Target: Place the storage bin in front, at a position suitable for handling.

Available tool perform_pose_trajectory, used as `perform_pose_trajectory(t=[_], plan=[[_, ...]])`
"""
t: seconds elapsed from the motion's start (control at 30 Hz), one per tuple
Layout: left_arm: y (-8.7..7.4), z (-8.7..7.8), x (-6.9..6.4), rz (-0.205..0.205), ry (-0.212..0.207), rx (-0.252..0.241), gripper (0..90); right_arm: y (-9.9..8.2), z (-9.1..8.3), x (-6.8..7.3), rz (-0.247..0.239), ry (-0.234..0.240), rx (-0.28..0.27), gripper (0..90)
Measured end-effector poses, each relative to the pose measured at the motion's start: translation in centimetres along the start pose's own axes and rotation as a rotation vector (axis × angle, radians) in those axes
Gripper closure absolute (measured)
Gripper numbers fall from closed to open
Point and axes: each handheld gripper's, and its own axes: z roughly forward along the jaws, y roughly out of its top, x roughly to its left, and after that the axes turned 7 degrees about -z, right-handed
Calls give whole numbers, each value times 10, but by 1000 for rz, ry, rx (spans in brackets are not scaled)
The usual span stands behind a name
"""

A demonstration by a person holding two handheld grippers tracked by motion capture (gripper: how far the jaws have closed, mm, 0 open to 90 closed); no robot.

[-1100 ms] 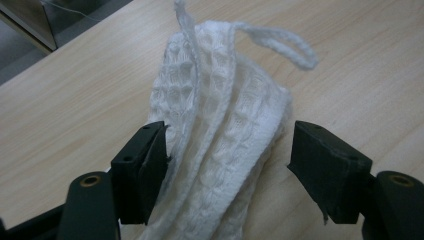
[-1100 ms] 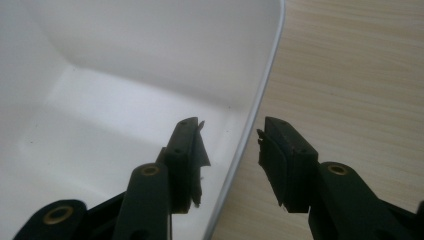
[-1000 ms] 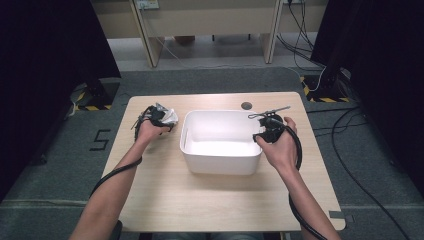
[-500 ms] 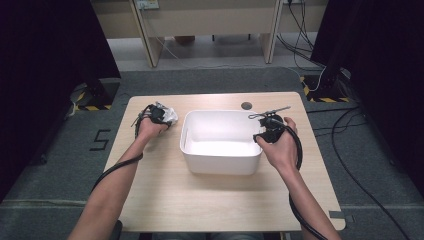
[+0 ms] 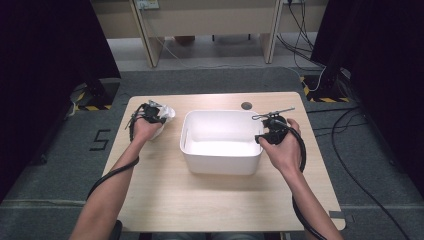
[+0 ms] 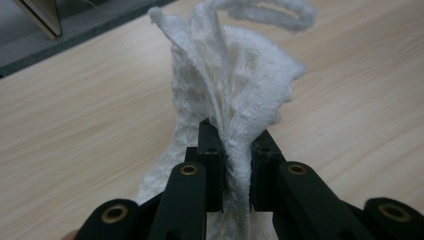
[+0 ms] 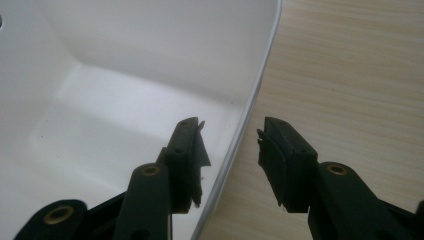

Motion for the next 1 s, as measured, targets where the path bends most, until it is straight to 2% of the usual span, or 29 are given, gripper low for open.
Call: perform_pose_trajectory(t=[0.07, 0.13, 0.17, 0.23, 0.27, 0.4, 0.43, 0.47, 0.5, 0.53, 0.57, 0.63, 0.67, 0.7, 0.73, 0.87, 0.9, 0.97, 1.0], plan=[[-3, -19, -3, -15, -16, -35, 794, -1, -2, 1, -3, -1, -4, 593], [-9, -49, -9, -26, -38, -94, 794, -3, -3, 4, -8, 1, -7, 592], [-9, -49, -9, -26, -38, -94, 794, -3, -3, 5, -7, -1, -5, 592], [-13, -70, -15, -19, -53, -126, 795, -4, -4, 6, -6, -2, -7, 592], [-20, -90, -21, -12, -77, -156, 795, -4, -4, 6, -4, -2, -8, 592], [-36, -123, -33, 8, -111, -178, 795, -5, -7, 7, 1, 1, -10, 594], [-36, -123, -33, 8, -111, -178, 794, -6, -7, 7, 2, 3, -9, 594], [-47, -139, -42, 9, -139, -190, 794, -7, -7, 8, 5, 4, -9, 595], [-47, -139, -42, 9, -139, -190, 794, -8, -8, 7, 10, 4, -8, 595], [-58, -152, -52, 19, -146, -205, 794, -8, -9, 7, 11, 4, -9, 595], [-58, -152, -52, 19, -146, -205, 793, -8, -9, 7, 11, 4, -9, 595], [-73, -169, -66, 26, -179, -217, 793, -12, -11, 6, 23, 0, -10, 597], [-73, -169, -66, 26, -179, -217, 793, -12, -11, 7, 28, 1, -7, 600], [-82, -178, -78, 39, -199, -219, 794, -14, -11, 7, 27, 3, -7, 604], [-82, -178, -78, 39, -199, -219, 793, -15, -11, 7, 32, 4, -6, 609], [-98, -192, -104, 61, -248, -230, 793, -18, -12, 8, 33, 5, -7, 631], [-102, -195, -116, 75, -268, -241, 794, -20, -13, 10, 40, 2, -3, 643], [-103, -197, -124, 86, -279, -244, 793, -22, -14, 11, 38, 1, -16, 669], [-103, -197, -124, 86, -279, -244, 793, -22, -14, 11, 38, 1, -16, 669]])
